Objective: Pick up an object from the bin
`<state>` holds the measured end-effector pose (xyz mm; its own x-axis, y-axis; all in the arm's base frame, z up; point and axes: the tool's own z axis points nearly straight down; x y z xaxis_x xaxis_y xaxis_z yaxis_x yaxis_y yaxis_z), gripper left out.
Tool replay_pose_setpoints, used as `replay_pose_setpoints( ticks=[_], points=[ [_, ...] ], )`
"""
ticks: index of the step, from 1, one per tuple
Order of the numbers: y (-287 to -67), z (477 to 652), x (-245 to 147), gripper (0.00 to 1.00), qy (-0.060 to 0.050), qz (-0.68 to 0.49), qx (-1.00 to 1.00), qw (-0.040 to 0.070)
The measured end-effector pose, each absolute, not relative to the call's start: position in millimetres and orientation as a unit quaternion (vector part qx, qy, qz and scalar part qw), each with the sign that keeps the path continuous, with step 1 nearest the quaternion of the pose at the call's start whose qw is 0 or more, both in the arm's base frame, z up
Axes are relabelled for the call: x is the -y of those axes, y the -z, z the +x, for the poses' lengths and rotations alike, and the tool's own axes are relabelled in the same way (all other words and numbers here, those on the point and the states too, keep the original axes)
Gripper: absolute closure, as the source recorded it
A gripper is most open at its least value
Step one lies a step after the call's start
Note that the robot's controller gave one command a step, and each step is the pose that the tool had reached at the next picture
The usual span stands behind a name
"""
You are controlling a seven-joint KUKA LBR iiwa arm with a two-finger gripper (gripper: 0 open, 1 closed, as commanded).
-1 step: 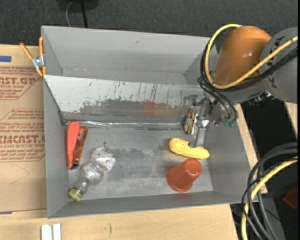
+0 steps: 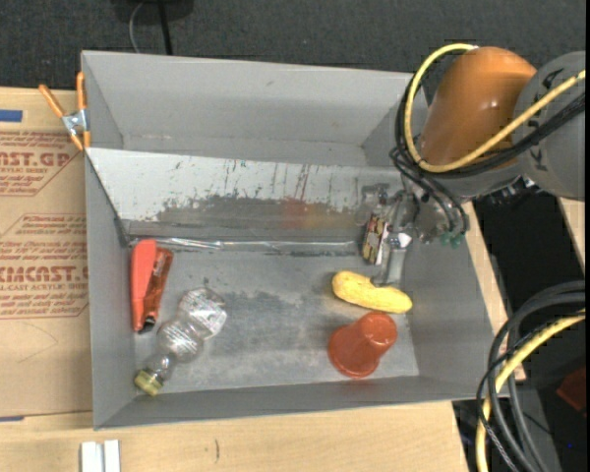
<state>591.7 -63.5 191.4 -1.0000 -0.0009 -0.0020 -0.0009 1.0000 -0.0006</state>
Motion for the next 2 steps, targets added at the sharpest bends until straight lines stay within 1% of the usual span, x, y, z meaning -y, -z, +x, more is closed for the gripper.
replay_pose_setpoints(
  ticks=[1, 2],
  points=[
    [-151, 567.9, 72, 0.00, 0.000, 0.011, -1.000, 0.001],
    [-96, 562.2, 90, 0.00, 0.000, 0.078, -0.997, 0.003]
  ],
)
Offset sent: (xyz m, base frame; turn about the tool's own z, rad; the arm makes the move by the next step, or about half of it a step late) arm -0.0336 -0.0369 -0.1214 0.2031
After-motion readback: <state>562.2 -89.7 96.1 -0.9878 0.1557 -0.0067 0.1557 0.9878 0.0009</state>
